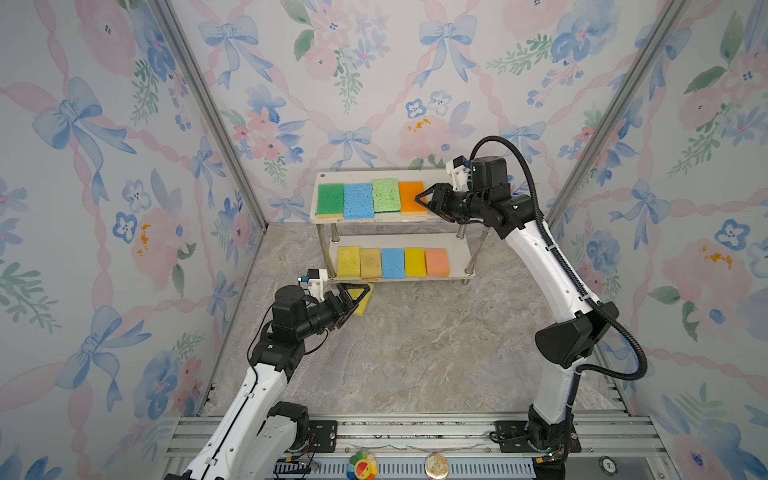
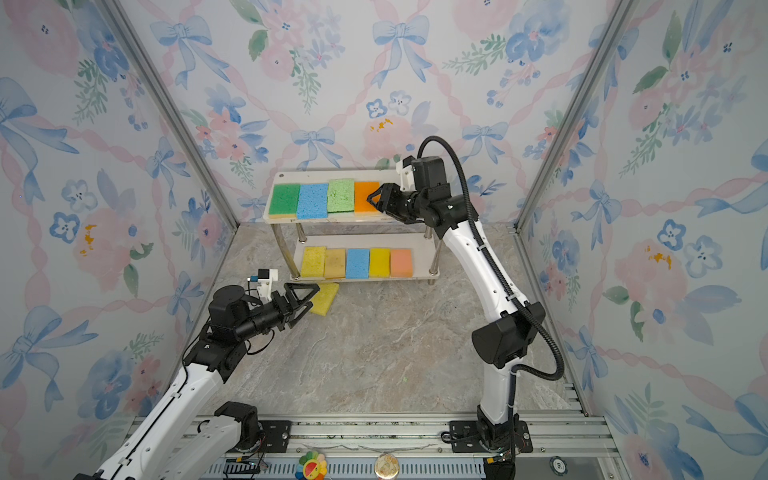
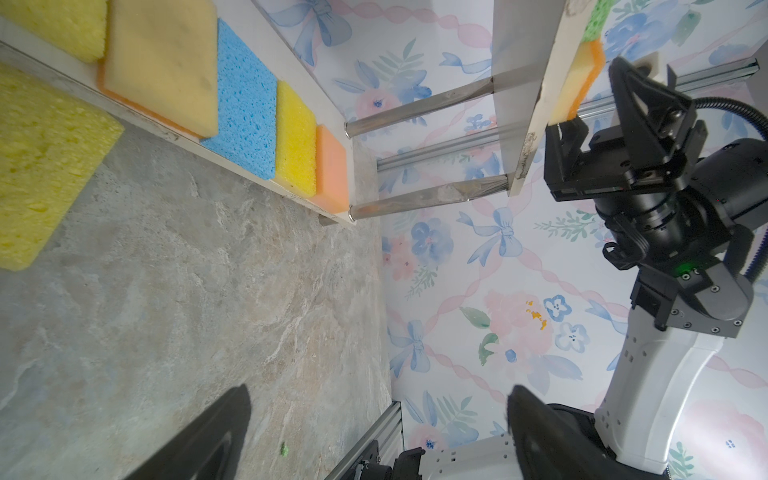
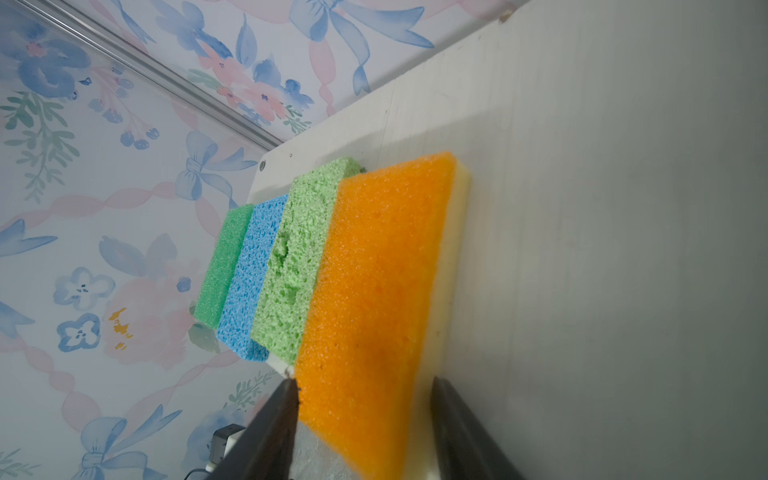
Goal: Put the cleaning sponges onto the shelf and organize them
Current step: 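Set the orange sponge beside the light green sponge and release it, then withdraw the right gripper from the shelf while the left gripper lowers toward the yellow sponge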
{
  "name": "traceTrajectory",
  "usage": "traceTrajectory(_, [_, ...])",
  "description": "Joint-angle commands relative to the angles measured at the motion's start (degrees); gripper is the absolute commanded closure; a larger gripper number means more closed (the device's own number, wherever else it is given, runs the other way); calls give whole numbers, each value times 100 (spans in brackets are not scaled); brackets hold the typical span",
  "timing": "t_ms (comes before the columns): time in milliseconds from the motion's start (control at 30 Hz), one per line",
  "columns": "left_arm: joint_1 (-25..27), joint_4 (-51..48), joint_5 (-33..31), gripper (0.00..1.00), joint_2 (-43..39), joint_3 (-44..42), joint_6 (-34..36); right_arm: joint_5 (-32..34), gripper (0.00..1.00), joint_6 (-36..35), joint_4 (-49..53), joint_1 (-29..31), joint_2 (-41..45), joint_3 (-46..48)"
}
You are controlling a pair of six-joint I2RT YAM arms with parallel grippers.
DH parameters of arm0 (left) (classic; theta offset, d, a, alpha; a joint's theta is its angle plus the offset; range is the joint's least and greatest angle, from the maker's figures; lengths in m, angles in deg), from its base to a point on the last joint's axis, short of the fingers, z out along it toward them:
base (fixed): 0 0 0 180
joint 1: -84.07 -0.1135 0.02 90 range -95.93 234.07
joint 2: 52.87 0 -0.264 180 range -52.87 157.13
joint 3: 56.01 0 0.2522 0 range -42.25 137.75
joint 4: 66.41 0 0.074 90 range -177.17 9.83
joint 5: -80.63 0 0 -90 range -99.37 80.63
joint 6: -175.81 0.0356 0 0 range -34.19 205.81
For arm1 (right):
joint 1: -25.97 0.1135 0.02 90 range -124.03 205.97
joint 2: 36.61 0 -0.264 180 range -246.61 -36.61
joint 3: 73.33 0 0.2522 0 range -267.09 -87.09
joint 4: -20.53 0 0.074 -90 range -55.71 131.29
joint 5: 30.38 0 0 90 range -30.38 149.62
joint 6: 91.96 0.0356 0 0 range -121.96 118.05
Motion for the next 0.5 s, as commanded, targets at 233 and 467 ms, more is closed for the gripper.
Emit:
traceTrajectory(233, [-44, -482, -251, 2, 13, 34, 559, 219, 41, -237, 466, -151, 279, -208])
traceTrajectory(467, [-109, -1113, -885, 2, 86, -20, 767, 413, 36, -542, 576, -398, 1558, 883])
